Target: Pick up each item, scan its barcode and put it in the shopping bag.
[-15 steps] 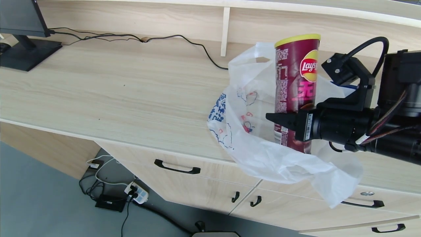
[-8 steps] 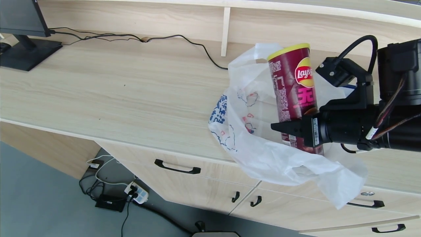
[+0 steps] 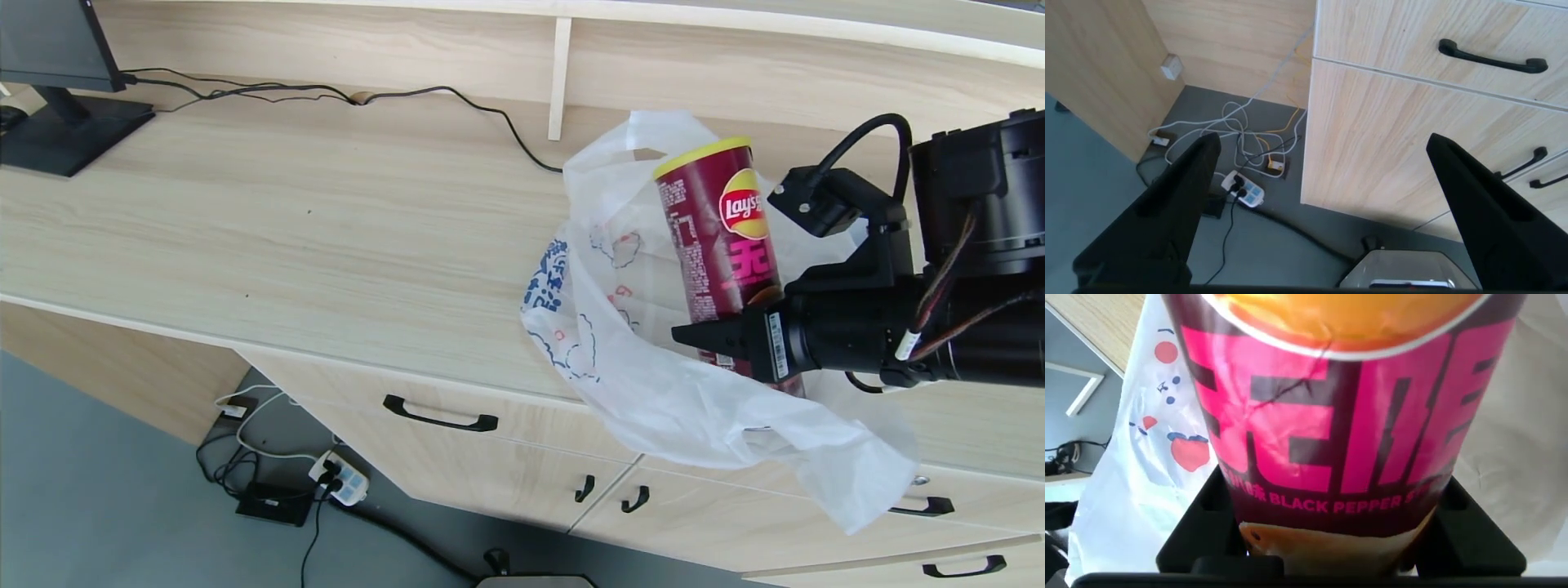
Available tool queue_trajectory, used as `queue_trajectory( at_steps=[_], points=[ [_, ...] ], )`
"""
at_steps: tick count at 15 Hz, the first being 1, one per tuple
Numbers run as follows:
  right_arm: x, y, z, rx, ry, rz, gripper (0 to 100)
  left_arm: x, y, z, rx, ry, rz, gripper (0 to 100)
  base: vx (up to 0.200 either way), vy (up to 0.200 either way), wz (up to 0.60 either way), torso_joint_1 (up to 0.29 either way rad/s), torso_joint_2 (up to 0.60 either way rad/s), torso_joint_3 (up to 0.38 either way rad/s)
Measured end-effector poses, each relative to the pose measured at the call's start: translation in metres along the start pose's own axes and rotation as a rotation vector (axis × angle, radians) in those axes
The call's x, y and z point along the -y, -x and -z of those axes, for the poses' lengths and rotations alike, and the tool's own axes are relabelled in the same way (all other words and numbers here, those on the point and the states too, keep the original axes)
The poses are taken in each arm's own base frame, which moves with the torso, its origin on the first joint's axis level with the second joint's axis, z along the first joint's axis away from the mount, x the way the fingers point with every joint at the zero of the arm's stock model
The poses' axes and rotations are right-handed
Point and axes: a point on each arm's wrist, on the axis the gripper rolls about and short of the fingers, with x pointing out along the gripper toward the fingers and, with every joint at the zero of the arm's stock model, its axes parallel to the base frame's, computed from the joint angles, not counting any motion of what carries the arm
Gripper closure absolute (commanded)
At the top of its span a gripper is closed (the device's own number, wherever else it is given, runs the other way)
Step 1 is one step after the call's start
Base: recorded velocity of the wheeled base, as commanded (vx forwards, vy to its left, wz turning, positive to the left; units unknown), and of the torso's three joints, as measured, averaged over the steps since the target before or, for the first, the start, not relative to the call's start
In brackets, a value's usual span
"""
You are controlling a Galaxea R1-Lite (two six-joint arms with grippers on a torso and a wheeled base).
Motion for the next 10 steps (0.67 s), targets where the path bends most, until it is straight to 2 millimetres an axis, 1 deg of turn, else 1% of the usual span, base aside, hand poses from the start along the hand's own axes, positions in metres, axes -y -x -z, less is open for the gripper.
queue_trajectory(
  at_steps=[2,3,5,10],
  points=[
    [0.0,-0.004,0.002,-0.03,0.003,0.004,100,0.0,0.0,0.0,0.0,0.0,-0.001,0,0.0,0.0,0.0,0.0,0.0,0.0],
    [0.001,-0.006,0.002,-0.033,0.003,0.005,0,0.0,0.0,0.0,0.0,0.0,-0.001,0,0.0,0.0,0.0,0.0,0.0,0.0],
    [0.001,-0.01,0.001,-0.043,0.001,0.008,0,0.0,0.0,0.0,0.0,0.0,0.0,0,0.0,0.0,0.0,0.0,0.0,0.0],
    [0.003,-0.017,-0.009,-0.016,-0.002,0.009,0,0.0,0.0,0.0,0.0,0.0,-0.001,0,0.0,0.0,0.0,0.0,0.0,0.0]
  ],
)
